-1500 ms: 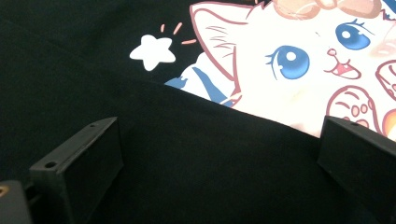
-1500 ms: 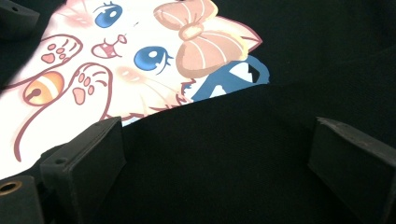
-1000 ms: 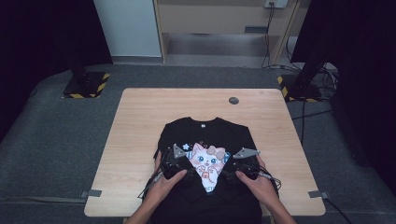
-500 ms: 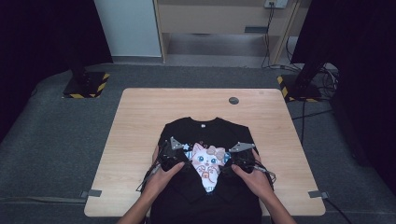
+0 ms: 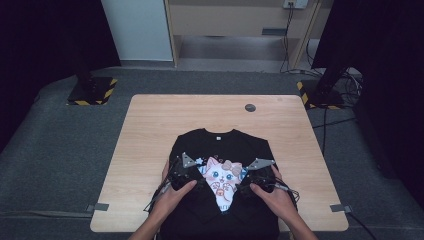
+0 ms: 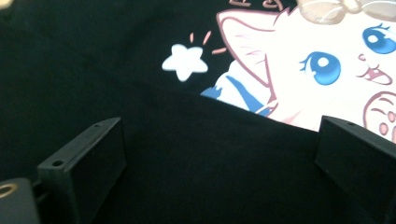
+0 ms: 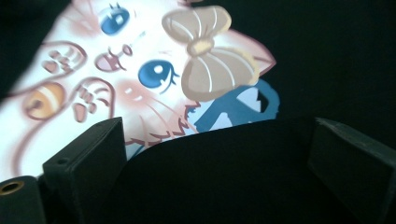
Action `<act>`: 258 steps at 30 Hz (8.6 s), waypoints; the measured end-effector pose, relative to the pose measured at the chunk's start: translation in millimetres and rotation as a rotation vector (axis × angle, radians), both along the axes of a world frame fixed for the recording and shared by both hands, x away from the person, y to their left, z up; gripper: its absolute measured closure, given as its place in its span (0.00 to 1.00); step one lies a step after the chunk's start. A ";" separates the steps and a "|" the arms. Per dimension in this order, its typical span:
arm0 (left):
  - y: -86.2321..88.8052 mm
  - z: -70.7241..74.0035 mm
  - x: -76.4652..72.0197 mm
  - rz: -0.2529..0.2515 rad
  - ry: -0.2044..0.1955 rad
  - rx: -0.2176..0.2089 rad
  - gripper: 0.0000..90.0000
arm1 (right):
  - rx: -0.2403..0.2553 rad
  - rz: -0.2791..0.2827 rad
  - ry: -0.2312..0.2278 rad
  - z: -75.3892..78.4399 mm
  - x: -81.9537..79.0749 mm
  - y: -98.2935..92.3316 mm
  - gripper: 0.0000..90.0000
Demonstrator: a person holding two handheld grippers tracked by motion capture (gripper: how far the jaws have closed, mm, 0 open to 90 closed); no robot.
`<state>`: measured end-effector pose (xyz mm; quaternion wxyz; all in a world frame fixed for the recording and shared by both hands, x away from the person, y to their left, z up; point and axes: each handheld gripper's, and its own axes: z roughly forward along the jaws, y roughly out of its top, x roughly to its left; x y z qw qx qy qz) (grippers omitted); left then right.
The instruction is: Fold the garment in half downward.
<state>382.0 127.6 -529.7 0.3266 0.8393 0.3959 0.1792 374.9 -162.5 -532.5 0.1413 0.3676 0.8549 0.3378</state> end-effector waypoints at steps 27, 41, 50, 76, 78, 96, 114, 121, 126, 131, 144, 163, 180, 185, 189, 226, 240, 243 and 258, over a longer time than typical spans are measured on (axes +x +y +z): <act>6.0 38.7 80.8 -0.024 0.011 0.048 0.02 | 0.006 -0.025 0.022 59.4 93.8 -10.2 0.05; -2.1 37.9 100.1 -0.022 0.021 0.052 0.02 | -0.014 -0.055 0.041 59.9 118.2 -12.4 0.08; 5.3 37.7 113.2 0.005 0.034 0.060 0.03 | -0.026 -0.070 0.049 63.1 133.1 -5.6 0.08; 13.2 32.0 120.7 0.036 0.028 0.067 0.03 | -0.033 -0.081 0.071 49.5 141.9 4.9 0.12; 13.3 28.9 121.3 0.044 0.035 0.060 0.04 | -0.025 -0.093 0.069 47.0 142.9 2.0 0.13; 3.5 -1.6 104.1 0.029 0.071 0.031 0.03 | -0.070 -0.059 0.088 5.0 123.1 12.3 0.11; -6.9 32.7 101.2 -0.009 0.024 0.050 0.03 | -0.038 -0.068 0.061 38.2 125.9 8.3 0.09; -3.4 34.6 110.5 0.011 0.025 0.053 0.03 | -0.044 -0.084 0.063 41.7 134.7 8.5 0.09; 4.2 32.4 116.4 0.034 0.029 0.058 0.03 | -0.049 -0.089 0.069 38.7 138.1 7.8 0.09; 9.6 28.5 125.0 0.050 0.041 0.067 0.04 | -0.062 -0.093 0.083 31.7 146.4 7.8 0.11; 5.6 15.1 150.7 0.042 0.064 0.089 0.05 | -0.098 -0.099 0.105 16.1 171.3 13.5 0.17; 12.3 0.9 161.9 0.052 0.094 0.035 0.05 | -0.093 -0.093 0.100 8.4 183.7 9.9 0.18; 8.0 5.5 150.8 0.005 0.076 0.018 0.33 | -0.144 -0.026 0.158 15.6 178.0 22.3 0.26; 7.4 5.7 148.5 -0.001 0.069 0.012 0.38 | -0.153 -0.009 0.170 14.8 177.9 25.2 0.21; 6.3 6.7 146.2 -0.014 0.069 0.012 0.47 | -0.140 -0.014 0.151 15.7 178.4 21.1 0.32; -3.1 22.4 130.9 0.075 -0.048 -0.040 0.95 | -0.123 0.017 0.040 50.6 165.1 23.9 0.96; -9.8 55.9 142.0 0.067 -0.157 -0.038 0.95 | -0.111 -0.067 -0.031 74.9 175.8 21.3 0.96; -12.2 64.1 144.0 0.067 -0.203 -0.030 0.95 | -0.105 -0.083 -0.050 83.5 179.8 19.9 0.96; -18.2 90.6 156.2 0.091 -0.290 -0.008 0.95 | -0.078 -0.120 -0.135 114.1 190.5 19.5 0.96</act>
